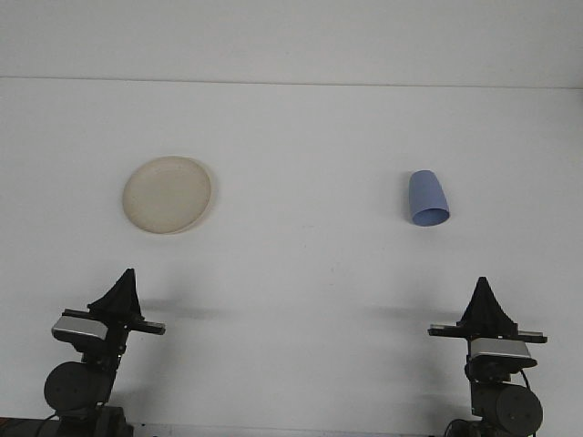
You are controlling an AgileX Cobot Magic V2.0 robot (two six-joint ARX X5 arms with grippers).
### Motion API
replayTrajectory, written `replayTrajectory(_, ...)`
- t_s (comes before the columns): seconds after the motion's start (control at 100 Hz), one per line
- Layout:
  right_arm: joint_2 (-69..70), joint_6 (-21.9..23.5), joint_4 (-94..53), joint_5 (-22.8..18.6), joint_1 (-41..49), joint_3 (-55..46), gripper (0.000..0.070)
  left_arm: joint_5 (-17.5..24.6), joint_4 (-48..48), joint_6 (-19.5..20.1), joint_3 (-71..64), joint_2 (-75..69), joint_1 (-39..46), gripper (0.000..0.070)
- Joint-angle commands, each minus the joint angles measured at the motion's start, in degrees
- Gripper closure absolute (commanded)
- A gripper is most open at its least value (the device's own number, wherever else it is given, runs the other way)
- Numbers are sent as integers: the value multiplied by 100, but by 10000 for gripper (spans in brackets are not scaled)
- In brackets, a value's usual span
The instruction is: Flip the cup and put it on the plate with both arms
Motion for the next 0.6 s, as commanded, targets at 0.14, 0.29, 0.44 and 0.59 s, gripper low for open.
replayTrajectory(0.14,-9,-17,61,-4,4,-11,700,-2,72,-13,-105,-7,7,688)
replayTrajectory(0.29,-9,-11,63,0,4,2,700,-2,72,-13,-105,-7,7,688)
replayTrajectory(0.44,-7,4,42,2,4,186,700,-2,72,-13,-105,-7,7,688)
replayTrajectory(0.59,68,0,-409,22,4,673,700,-2,72,-13,-105,-7,7,688)
